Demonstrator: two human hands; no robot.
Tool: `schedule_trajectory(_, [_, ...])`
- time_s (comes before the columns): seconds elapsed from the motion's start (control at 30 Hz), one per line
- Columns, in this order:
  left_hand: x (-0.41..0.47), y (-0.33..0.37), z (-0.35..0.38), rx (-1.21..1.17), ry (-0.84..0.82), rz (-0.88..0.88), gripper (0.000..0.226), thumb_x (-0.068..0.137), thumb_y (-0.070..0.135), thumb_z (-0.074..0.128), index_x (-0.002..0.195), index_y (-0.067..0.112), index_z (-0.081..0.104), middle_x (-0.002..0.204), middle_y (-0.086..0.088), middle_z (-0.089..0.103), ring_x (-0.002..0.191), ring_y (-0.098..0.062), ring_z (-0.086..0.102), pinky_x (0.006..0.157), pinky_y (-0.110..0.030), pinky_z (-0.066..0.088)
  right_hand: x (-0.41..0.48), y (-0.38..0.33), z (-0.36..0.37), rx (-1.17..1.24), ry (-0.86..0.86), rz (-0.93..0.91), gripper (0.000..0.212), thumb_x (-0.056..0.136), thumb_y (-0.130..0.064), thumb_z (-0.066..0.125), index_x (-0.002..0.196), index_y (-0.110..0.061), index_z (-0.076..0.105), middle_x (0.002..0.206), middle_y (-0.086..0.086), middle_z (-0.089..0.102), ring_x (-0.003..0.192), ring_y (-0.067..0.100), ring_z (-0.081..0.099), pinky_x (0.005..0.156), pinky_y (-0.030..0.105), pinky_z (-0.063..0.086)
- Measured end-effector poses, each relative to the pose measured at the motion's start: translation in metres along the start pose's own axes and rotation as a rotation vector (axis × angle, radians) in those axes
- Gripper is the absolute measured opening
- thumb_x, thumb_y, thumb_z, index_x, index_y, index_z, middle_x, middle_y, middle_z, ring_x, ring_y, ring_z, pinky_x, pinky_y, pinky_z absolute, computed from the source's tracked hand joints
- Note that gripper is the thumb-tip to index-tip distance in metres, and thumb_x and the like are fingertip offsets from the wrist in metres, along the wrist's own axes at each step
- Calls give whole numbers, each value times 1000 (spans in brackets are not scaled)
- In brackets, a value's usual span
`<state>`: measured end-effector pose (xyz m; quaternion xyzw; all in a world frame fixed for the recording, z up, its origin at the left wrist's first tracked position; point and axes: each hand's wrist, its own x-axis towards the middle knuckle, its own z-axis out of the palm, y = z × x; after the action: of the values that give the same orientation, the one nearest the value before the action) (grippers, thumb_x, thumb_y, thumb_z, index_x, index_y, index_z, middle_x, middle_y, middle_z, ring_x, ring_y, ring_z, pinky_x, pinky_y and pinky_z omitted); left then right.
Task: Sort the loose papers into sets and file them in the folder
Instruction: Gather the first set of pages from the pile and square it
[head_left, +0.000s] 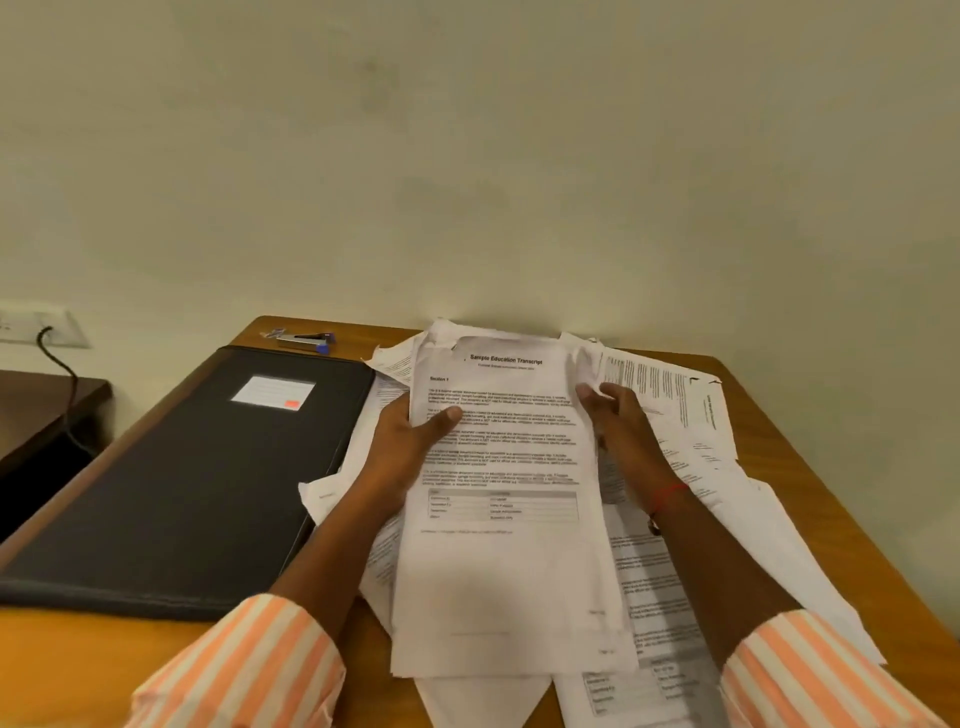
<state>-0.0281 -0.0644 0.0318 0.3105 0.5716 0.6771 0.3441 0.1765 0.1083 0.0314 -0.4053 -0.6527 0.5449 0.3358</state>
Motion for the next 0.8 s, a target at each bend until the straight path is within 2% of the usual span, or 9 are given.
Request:
schedule_trajectory(0.03, [-1, 5, 3, -19, 23, 15, 27, 90, 20, 74, 115, 14, 65, 105, -7, 78, 91, -30, 76, 75, -44, 63, -5, 1, 0, 127, -107, 18, 72, 85, -70, 60, 140, -25, 49, 136, -1, 62, 122, 21, 60, 103, 47, 49])
schedule_trajectory(0.1, [-6, 20, 8, -53, 71, 62, 25, 91, 18, 73, 115, 14, 66, 104, -6, 78, 89, -28, 76, 73, -43, 63, -22, -6, 1, 339, -273, -24, 54, 97, -46, 58, 142, -16, 51, 137, 5, 63, 127, 25, 59, 108, 48, 46])
schedule_trajectory(0.17, [-12, 38, 14, -49, 92, 138, 23, 92, 19, 72, 113, 14, 67, 100, -4, 78, 88, -27, 77, 71, -41, 64, -39, -22, 4, 345, -260, -126, 39, 99, -12, 58, 137, -6, 54, 131, 9, 67, 121, 26, 63, 104, 42, 51])
schedule_trajectory(0.2, [-14, 47, 18, -32, 98, 178, 21, 91, 20, 73, 110, 14, 67, 98, -2, 79, 87, -26, 77, 70, -40, 64, -45, -30, 5, 318, -218, -187, 38, 95, -3, 60, 133, -5, 57, 125, 9, 70, 116, 26, 66, 99, 40, 54])
schedule_trajectory(0.37, [-30, 99, 33, 5, 166, 424, 20, 92, 22, 73, 108, 18, 62, 98, -2, 77, 85, -19, 77, 66, -31, 63, -62, -79, 3, 225, 24, -407, 29, 88, -12, 73, 116, -20, 67, 112, 0, 75, 103, 20, 71, 85, 34, 59])
schedule_trajectory(0.5, [-40, 120, 35, 51, 259, 597, 25, 89, 34, 74, 106, 27, 57, 100, -1, 72, 86, -16, 75, 67, -28, 62, -81, -101, 4, 310, 4, -469, 31, 85, -9, 74, 113, -19, 67, 110, 1, 75, 101, 21, 72, 80, 32, 60])
schedule_trajectory(0.6, [-42, 100, 27, 133, 281, 579, 31, 85, 47, 77, 99, 32, 53, 95, 2, 70, 82, -14, 74, 67, -33, 63, -91, -87, 7, 272, -76, -411, 36, 83, -11, 76, 118, -15, 65, 111, 2, 75, 102, 19, 72, 83, 34, 60])
schedule_trajectory(0.7, [-43, 56, 19, 170, 273, 461, 35, 84, 52, 77, 109, 38, 57, 103, 6, 72, 89, -13, 74, 71, -40, 64, -93, -55, 16, 180, -90, -321, 40, 84, -21, 77, 122, -18, 65, 111, -1, 75, 103, 19, 72, 83, 34, 61])
schedule_trajectory(0.8, [-49, 32, 15, 131, 257, 394, 44, 86, 45, 75, 122, 25, 59, 111, 6, 72, 98, -17, 74, 74, -36, 64, -95, -33, 28, 164, -67, -268, 38, 86, -25, 76, 123, -21, 64, 112, -3, 74, 101, 17, 72, 75, 25, 60])
